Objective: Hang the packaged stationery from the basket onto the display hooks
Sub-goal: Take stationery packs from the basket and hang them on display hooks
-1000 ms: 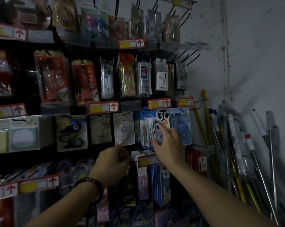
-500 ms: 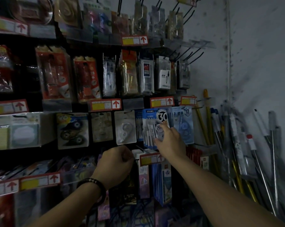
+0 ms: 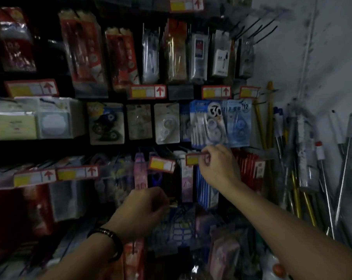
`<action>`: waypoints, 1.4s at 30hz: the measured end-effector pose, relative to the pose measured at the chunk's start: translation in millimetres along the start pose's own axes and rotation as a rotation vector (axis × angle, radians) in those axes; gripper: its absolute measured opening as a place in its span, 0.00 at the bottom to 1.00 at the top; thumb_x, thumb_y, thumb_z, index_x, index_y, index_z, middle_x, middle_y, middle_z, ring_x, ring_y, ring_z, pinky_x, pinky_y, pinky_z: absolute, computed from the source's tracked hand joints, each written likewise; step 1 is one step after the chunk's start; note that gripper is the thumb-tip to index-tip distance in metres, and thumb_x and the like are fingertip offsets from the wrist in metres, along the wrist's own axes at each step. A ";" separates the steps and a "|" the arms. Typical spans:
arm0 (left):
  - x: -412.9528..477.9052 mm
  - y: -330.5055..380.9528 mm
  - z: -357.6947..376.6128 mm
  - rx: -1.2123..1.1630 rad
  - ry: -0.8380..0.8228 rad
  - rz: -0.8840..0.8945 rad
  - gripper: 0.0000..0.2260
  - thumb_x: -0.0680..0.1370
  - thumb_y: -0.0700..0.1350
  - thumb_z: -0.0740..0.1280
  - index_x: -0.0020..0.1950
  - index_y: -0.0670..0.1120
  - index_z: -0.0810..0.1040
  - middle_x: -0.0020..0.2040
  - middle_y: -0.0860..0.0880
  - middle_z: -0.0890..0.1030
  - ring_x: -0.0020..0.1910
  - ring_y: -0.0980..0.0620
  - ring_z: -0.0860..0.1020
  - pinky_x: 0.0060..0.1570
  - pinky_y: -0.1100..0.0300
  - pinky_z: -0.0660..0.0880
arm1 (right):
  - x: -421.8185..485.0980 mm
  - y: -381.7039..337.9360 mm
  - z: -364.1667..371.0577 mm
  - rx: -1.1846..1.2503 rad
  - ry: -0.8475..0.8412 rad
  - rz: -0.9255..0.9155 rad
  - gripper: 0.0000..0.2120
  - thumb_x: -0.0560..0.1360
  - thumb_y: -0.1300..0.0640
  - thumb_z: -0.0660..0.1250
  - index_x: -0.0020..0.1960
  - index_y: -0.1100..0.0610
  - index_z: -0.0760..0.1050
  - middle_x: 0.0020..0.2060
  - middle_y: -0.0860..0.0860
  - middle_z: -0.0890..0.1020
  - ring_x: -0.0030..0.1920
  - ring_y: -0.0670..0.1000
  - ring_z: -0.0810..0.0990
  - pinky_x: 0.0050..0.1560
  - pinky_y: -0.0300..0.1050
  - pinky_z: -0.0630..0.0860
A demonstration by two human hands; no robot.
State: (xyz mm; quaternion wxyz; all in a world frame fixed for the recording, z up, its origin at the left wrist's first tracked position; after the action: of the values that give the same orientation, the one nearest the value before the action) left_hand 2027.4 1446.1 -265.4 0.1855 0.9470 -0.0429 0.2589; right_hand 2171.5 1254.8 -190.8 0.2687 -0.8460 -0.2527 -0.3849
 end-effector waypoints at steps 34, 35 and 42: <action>-537.5 -241.2 417.2 -0.235 -1.136 -0.643 0.24 0.87 0.59 0.58 0.82 0.55 0.65 0.80 0.49 0.71 0.82 0.41 0.65 0.82 0.36 0.59 | -769.3 -11.9 395.5 0.293 -1.228 0.975 0.10 0.71 0.58 0.80 0.52 0.53 0.84 0.37 0.42 0.82 0.35 0.38 0.76 0.31 0.23 0.68; -538.6 -243.7 418.2 -0.212 -1.141 -0.669 0.22 0.87 0.58 0.58 0.81 0.55 0.68 0.79 0.49 0.73 0.80 0.41 0.68 0.81 0.37 0.62 | -773.2 -12.4 398.0 0.305 -1.196 1.033 0.13 0.72 0.55 0.80 0.56 0.53 0.85 0.41 0.44 0.84 0.37 0.38 0.78 0.33 0.24 0.68; -541.3 -259.5 427.7 -0.235 -1.104 -0.770 0.19 0.87 0.56 0.59 0.75 0.52 0.75 0.76 0.47 0.74 0.68 0.41 0.81 0.70 0.42 0.77 | -787.1 2.8 421.7 0.005 -1.278 1.094 0.17 0.76 0.49 0.74 0.62 0.55 0.85 0.59 0.58 0.86 0.61 0.59 0.85 0.55 0.47 0.79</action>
State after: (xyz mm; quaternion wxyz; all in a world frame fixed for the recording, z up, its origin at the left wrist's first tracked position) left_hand 1809.5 1519.1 -965.8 0.3166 0.8618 0.1807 -0.3528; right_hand 1937.4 1352.8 -1047.0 0.2244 -0.9039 0.0885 0.3533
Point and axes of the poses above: each hand's wrist, its own x-axis towards the middle knuckle, its own z-axis out of the palm, y = z × x, the point moved 8 cm from there along x, towards the middle knuckle
